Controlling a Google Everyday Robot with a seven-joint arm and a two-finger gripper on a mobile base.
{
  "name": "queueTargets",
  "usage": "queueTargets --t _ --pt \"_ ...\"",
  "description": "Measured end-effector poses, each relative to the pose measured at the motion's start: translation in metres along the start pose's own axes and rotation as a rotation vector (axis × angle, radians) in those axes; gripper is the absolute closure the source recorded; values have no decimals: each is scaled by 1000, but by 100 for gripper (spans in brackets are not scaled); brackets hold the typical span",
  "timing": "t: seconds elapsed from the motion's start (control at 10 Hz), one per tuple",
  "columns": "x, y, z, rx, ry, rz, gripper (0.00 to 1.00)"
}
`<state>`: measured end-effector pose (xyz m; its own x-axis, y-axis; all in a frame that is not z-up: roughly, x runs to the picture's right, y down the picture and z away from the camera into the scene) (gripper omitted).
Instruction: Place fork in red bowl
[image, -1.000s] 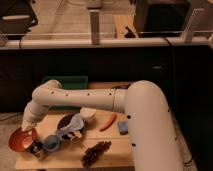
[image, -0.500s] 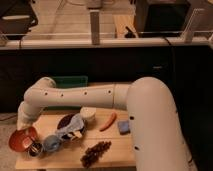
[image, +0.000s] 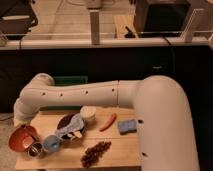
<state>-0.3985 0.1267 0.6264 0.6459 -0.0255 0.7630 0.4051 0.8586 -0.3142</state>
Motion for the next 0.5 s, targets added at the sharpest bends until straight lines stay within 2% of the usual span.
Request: queueTargets --t 0.5 --pt "-29 -22 -28 62 19 -85 100"
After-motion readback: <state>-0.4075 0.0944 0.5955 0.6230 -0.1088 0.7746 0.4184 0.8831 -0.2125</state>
